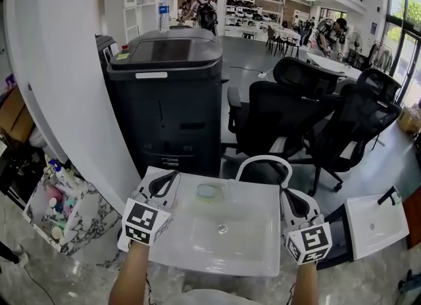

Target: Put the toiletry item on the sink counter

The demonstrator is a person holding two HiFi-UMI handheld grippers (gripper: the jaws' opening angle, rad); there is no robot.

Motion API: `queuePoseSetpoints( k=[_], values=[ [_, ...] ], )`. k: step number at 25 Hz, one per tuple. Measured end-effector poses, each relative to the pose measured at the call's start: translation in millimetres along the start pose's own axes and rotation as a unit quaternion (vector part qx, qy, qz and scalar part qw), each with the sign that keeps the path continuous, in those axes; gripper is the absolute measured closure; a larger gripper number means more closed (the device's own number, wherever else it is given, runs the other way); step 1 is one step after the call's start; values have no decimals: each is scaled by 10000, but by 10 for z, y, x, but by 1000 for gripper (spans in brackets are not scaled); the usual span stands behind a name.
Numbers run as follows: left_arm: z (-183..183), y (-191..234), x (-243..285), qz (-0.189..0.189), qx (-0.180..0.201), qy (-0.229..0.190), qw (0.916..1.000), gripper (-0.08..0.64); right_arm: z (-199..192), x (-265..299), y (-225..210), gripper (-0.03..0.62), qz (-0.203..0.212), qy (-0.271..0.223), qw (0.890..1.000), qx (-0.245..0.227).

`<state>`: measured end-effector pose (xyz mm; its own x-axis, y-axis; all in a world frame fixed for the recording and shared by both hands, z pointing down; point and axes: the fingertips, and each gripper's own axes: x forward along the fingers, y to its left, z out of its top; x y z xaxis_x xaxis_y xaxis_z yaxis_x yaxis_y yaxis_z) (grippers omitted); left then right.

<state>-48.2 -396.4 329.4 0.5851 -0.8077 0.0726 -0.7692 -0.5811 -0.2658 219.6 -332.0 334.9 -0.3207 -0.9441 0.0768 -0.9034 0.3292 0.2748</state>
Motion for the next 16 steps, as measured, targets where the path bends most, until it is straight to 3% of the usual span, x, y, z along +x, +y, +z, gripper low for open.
queuePoseSetpoints(
  k=[16],
  values=[
    [-96,-35,-10,-3,17,120,9999,551,-83,16,51,597,76,39,9999,75]
  ],
)
